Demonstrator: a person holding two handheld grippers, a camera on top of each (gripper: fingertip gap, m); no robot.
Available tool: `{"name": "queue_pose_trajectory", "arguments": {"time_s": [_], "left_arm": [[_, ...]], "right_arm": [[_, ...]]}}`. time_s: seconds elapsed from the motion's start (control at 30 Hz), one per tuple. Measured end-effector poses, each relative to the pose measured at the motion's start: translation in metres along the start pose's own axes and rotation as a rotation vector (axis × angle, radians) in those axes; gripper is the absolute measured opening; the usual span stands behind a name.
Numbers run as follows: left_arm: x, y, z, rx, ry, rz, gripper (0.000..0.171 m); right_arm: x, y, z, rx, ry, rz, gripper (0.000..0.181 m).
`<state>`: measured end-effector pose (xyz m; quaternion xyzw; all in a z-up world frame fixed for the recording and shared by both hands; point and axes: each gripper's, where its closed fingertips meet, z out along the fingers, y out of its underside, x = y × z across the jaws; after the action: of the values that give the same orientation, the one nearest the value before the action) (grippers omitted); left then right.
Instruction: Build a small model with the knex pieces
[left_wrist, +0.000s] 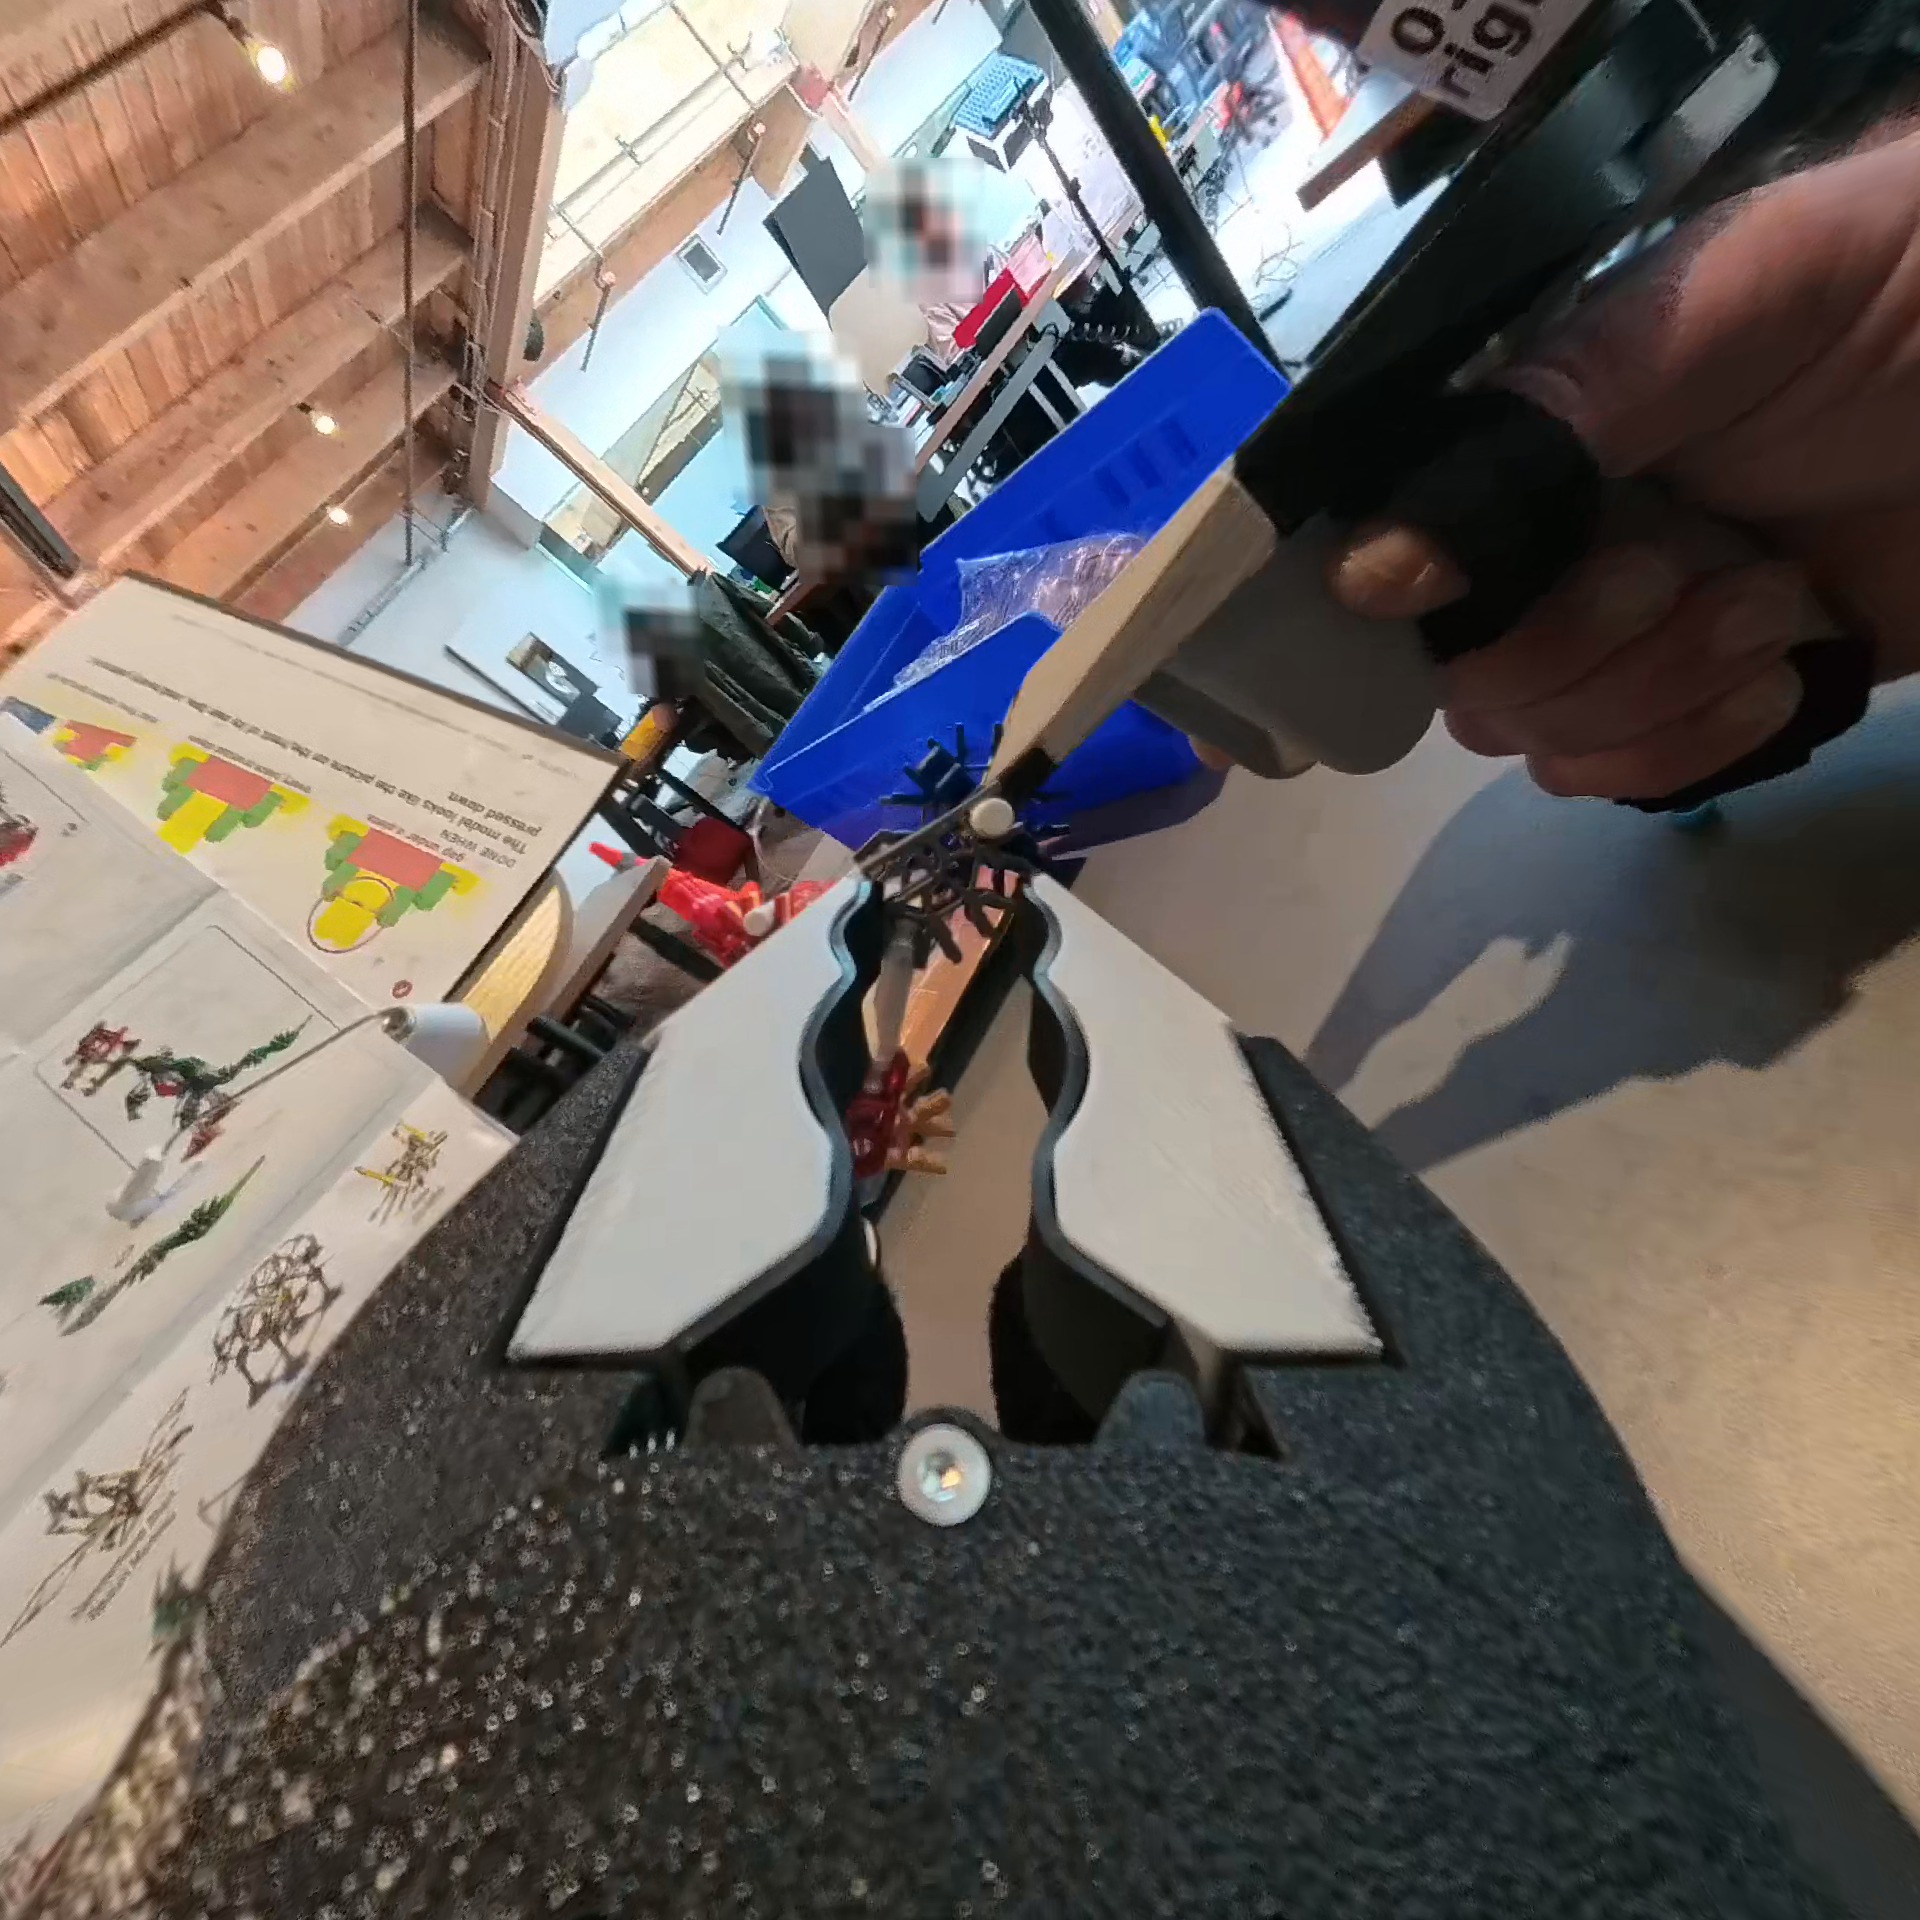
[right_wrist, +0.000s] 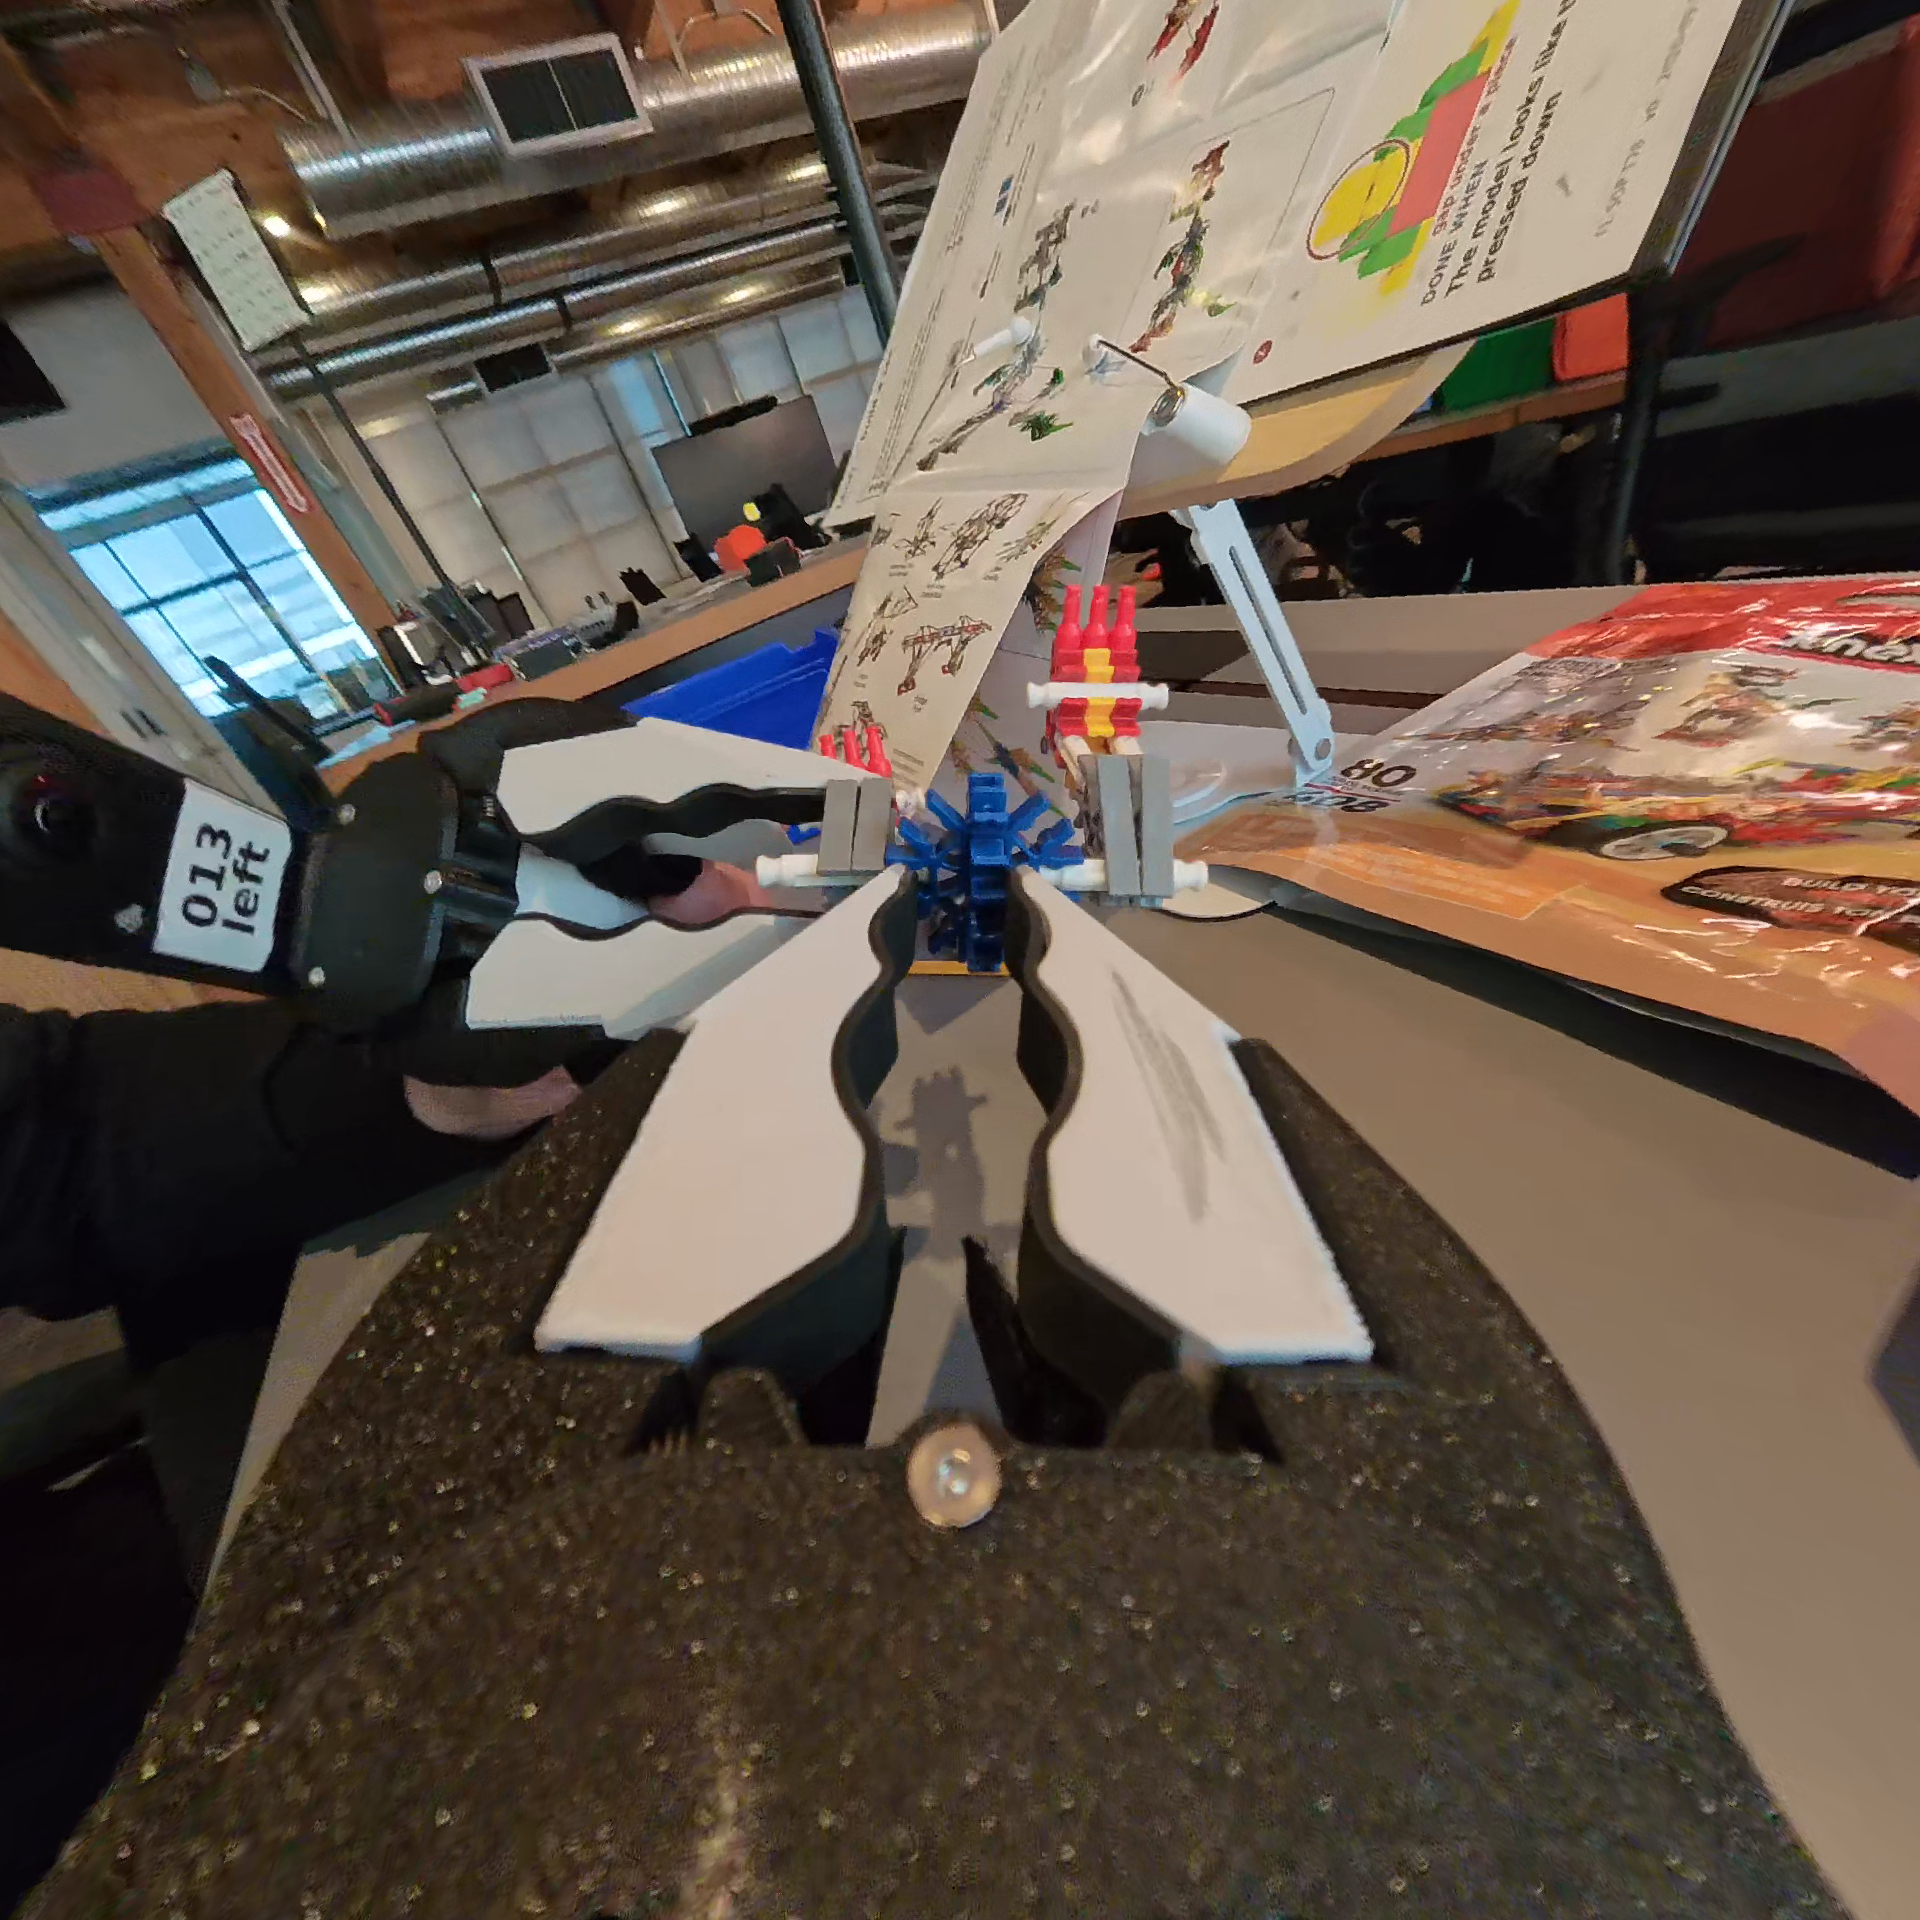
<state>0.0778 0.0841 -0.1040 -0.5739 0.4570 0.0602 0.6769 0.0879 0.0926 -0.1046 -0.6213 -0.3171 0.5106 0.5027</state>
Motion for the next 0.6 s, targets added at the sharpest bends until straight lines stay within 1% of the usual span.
{"name": "queue_pose_trajectory", "arguments": {"time_s": [0.03,0.07,0.13,0.2,0.27,0.53,0.6], "left_arm": [[0.0,0.001,0.001,-0.005,0.002,-0.003,0.023],[-0.001,0.001,0.001,0.003,0.012,-0.043,0.023],[-0.003,-0.002,0.001,0.042,0.054,-0.189,0.024],[-0.004,-0.002,0.003,0.044,0.055,-0.205,0.023],[-0.004,-0.003,0.004,0.06,0.075,-0.263,0.024],[-0.003,-0.004,0.003,0.079,0.102,-0.301,0.024],[-0.003,-0.004,0.003,0.085,0.107,-0.306,0.024]], "right_arm": [[0.001,0.001,0.001,-0.005,0.006,-0.009,0.015],[0.001,0.0,0.0,-0.002,0.008,-0.02,0.015],[0.0,-0.005,0.0,0.018,0.007,-0.047,0.016],[0.001,-0.007,-0.001,0.021,0.013,-0.065,0.016],[0.001,-0.009,-0.003,0.024,0.011,-0.081,0.016],[-0.002,-0.01,-0.005,0.014,-0.01,-0.121,0.015],[-0.002,-0.01,-0.005,0.009,-0.005,-0.134,0.012]]}}
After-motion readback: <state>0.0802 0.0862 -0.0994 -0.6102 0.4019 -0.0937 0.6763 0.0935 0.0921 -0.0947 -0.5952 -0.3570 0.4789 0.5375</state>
